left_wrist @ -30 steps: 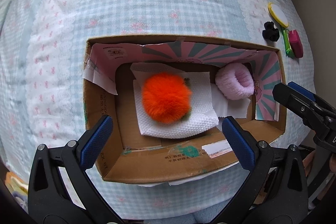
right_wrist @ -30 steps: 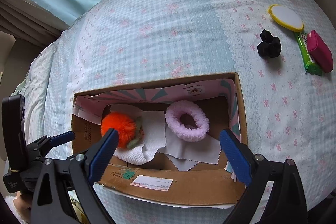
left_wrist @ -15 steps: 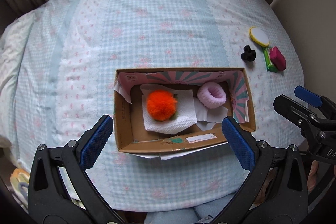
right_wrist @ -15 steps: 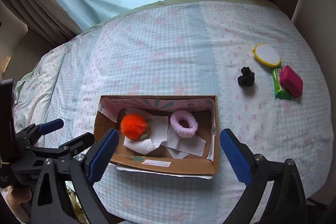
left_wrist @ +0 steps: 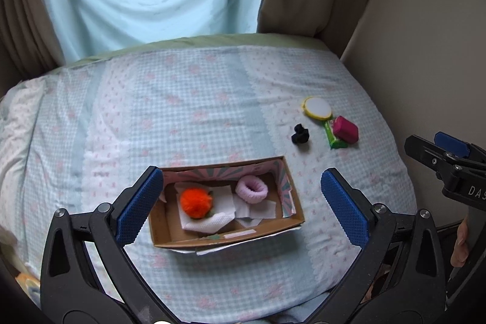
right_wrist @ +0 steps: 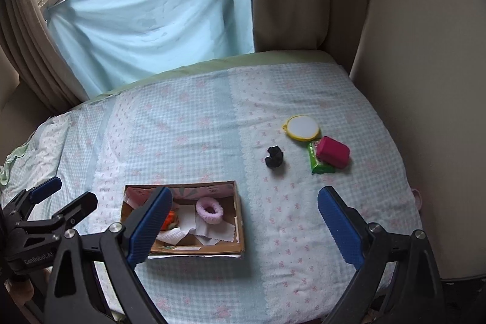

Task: Organize soft objects
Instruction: 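Raise both tools away from the box toward the remaining items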

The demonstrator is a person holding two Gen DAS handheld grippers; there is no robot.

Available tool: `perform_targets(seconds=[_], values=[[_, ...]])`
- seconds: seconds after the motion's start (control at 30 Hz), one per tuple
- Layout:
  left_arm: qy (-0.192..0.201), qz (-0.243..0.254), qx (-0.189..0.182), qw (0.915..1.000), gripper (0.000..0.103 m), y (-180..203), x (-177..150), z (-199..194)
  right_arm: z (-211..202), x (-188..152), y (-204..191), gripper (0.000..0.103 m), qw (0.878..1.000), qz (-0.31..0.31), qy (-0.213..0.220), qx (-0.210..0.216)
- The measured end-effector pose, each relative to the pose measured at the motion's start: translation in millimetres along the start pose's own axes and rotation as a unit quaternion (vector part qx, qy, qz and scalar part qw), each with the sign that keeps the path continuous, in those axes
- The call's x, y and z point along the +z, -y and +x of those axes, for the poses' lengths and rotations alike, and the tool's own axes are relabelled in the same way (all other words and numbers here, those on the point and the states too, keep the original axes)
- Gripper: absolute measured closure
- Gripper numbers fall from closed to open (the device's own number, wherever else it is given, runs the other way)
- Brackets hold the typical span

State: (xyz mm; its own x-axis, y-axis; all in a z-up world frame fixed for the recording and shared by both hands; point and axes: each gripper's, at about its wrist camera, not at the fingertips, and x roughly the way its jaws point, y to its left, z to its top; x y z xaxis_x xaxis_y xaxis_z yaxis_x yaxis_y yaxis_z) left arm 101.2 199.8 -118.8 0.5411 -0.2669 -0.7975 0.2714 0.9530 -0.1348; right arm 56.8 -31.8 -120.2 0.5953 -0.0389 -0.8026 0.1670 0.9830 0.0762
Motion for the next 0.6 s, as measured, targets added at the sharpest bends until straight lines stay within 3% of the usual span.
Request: perform_targets(seconds=[0.1, 0.37, 0.6], values=[[0.012, 0.006, 0.000, 0.9999, 0.000, 21.7, 10.9, 2.8, -5.0, -0.3, 24.0, 0.007, 1.000, 0.001, 0.005, -0.009], [0.005, 0.000, 0.045, 0.9990, 0.000, 90.1, 23.8, 40.7, 12.0, 16.1, 102.7, 0.007, 1.000, 0.005, 0.014, 0.022], [-0.022, -0.026, 0.067, 0.9971, 0.000, 148.9, 33.8, 113.3, 61.4, 38.6, 181.3, 0.007, 0.997, -0.063, 0.009, 0.053]])
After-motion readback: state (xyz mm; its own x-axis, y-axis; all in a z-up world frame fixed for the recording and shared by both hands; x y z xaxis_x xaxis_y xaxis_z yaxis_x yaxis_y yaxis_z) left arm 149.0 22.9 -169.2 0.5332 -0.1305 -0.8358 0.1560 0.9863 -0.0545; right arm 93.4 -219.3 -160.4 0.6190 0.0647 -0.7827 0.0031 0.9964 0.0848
